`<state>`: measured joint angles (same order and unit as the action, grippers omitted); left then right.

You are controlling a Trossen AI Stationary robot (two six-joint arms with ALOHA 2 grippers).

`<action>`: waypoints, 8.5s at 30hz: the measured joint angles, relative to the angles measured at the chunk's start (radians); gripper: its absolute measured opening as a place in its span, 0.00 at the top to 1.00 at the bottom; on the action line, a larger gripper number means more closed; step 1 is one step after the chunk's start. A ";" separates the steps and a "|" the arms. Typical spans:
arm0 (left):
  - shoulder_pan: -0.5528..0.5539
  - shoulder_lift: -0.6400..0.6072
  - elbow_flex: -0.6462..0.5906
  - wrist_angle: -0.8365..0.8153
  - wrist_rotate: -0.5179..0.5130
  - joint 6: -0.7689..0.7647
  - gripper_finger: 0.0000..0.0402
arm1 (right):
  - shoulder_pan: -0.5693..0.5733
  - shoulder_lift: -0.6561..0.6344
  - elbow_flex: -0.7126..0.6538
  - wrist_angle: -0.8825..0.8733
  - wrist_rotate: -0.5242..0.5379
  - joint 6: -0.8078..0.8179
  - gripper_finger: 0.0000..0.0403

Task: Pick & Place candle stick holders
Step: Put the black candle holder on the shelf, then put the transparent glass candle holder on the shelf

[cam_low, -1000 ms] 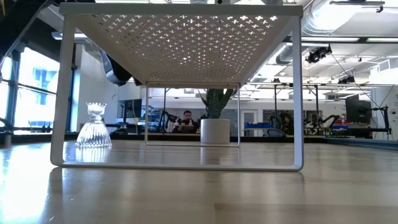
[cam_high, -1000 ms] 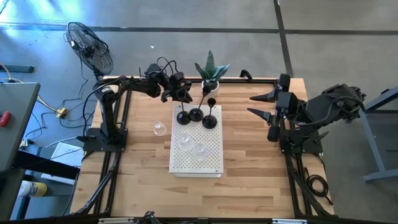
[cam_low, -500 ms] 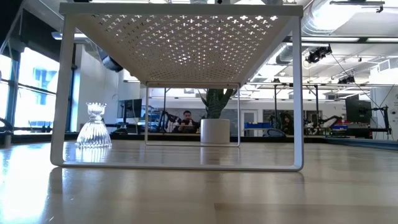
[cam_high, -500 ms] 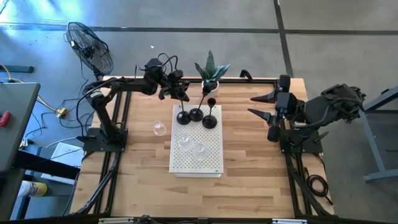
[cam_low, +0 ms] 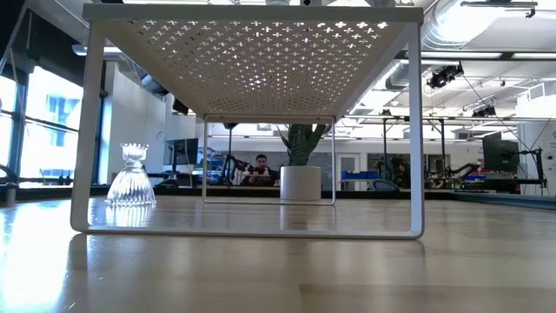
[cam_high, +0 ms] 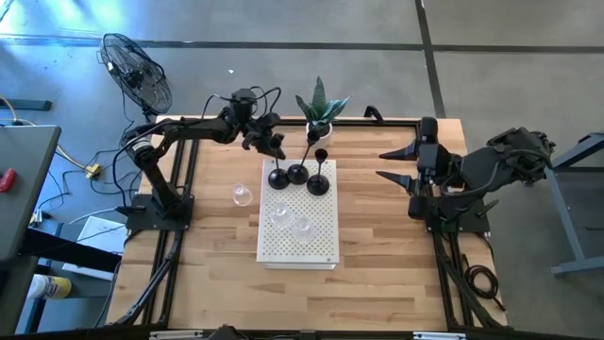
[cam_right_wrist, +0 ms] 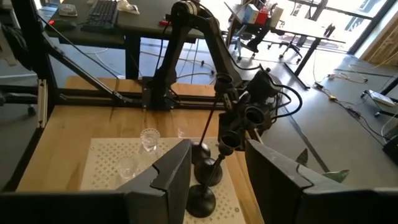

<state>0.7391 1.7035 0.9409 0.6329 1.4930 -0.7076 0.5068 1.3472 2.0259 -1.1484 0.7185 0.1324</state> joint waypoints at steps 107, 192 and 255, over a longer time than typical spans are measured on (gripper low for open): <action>-0.133 -0.019 0.492 -1.599 -0.718 0.995 1.00 | 0.000 0.000 0.000 -0.083 -0.037 0.047 0.64; -0.209 -0.400 1.047 -2.203 -1.157 0.674 1.00 | 0.000 0.021 0.000 -0.108 -0.082 0.043 0.64; -0.454 -0.629 -0.105 -1.554 -1.351 0.869 0.43 | 0.000 0.088 0.000 -0.108 -0.130 0.016 0.64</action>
<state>0.2852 1.0740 0.8356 -0.9214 0.1421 0.1616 0.5068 1.4349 2.0258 -1.2568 0.5884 0.1482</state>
